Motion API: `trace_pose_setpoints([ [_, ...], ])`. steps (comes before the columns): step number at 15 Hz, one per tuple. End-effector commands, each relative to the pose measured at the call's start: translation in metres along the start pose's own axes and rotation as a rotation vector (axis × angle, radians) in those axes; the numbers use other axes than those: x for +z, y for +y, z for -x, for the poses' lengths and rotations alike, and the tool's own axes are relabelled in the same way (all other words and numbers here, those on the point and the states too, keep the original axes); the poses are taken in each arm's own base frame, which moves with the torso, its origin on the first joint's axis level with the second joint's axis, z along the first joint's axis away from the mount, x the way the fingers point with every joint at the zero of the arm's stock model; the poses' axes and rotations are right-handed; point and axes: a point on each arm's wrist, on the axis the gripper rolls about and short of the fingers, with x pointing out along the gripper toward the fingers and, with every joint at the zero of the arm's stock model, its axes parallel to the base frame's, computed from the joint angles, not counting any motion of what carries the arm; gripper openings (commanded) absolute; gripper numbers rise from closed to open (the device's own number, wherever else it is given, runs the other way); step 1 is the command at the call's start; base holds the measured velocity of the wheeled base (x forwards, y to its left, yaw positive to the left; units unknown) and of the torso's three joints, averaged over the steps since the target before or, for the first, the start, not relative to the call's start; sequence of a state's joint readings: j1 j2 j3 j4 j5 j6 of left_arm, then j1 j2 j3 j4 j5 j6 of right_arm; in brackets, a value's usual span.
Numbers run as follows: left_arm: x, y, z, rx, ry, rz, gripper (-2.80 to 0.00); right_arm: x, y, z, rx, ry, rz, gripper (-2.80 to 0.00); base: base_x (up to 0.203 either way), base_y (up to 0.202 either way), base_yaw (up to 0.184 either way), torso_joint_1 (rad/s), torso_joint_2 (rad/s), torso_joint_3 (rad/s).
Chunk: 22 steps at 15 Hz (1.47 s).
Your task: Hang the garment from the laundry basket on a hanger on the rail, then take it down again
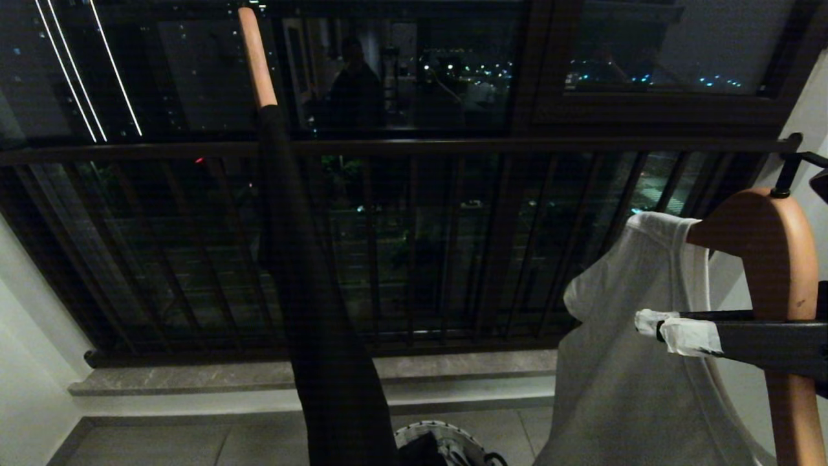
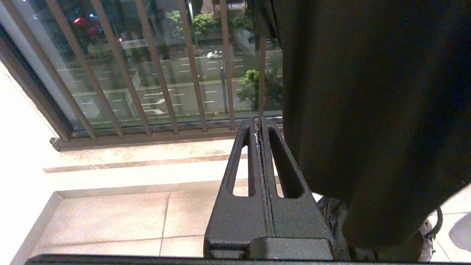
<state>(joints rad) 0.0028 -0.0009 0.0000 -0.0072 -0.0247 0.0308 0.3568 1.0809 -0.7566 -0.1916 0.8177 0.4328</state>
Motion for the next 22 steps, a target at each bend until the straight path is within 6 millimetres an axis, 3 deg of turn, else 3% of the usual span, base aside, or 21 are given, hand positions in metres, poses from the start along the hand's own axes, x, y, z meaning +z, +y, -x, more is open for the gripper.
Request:
trace_pose_setpoints([
  [1, -0.0008, 0.0000, -0.0002, 0.000, 0.002, 0.000, -2.80, 0.0000, -0.0007, -0.0008, 0.004, 0.004, -0.003, -2.80, 0.000, 0.000, 0.000, 0.000, 0.00, 0.000],
  [22, -0.0006, 0.0000, -0.0001, 0.000, 0.001, 0.000, -2.80, 0.0058, -0.0001, 0.0062, -0.027, -0.024, 0.029, -2.80, 0.000, 0.000, 0.000, 0.000, 0.00, 0.000],
])
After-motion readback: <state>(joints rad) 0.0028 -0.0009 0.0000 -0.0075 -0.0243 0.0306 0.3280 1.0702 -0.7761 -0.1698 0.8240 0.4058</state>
